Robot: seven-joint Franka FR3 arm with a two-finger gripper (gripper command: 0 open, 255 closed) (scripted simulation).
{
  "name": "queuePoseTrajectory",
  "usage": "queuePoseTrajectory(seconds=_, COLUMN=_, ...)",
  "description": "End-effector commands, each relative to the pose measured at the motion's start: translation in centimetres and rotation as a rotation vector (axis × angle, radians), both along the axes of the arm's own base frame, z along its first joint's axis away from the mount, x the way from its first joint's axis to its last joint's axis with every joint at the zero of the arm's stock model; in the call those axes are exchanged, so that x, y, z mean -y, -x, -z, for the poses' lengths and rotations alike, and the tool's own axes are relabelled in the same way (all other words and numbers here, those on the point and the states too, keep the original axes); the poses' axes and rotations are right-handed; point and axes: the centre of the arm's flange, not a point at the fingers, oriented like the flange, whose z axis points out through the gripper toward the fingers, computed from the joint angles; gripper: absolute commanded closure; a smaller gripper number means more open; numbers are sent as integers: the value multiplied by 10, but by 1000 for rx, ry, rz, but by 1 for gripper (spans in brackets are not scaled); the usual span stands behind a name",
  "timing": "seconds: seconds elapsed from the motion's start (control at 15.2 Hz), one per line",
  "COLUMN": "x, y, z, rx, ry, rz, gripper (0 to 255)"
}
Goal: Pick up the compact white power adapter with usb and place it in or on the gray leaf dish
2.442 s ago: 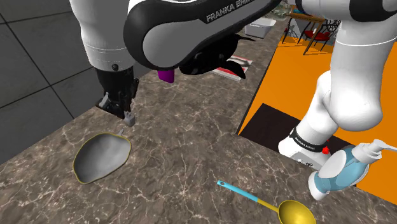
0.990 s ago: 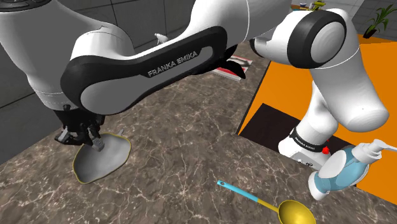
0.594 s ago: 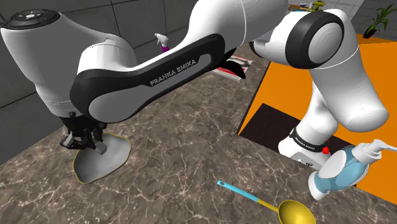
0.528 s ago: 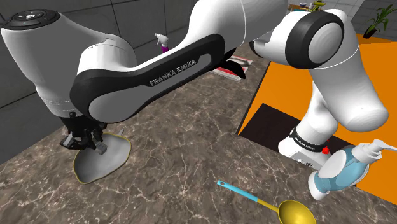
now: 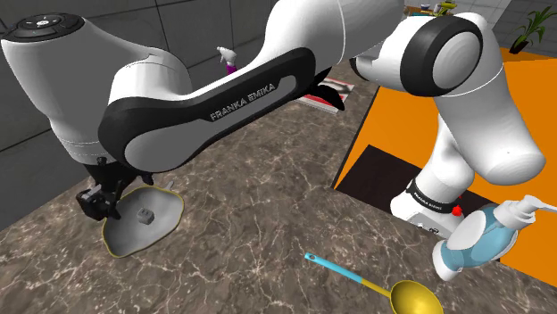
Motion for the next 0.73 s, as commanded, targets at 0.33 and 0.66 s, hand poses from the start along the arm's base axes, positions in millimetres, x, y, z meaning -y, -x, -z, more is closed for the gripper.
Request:
queuePoseTrajectory(seconds=0.33, x=2, y=8, z=-49, rx=0, ry=0, rz=0, gripper=0)
queuePoseTrajectory(seconds=0.66, x=2, y=8, z=-49, rx=0, ry=0, rz=0, gripper=0)
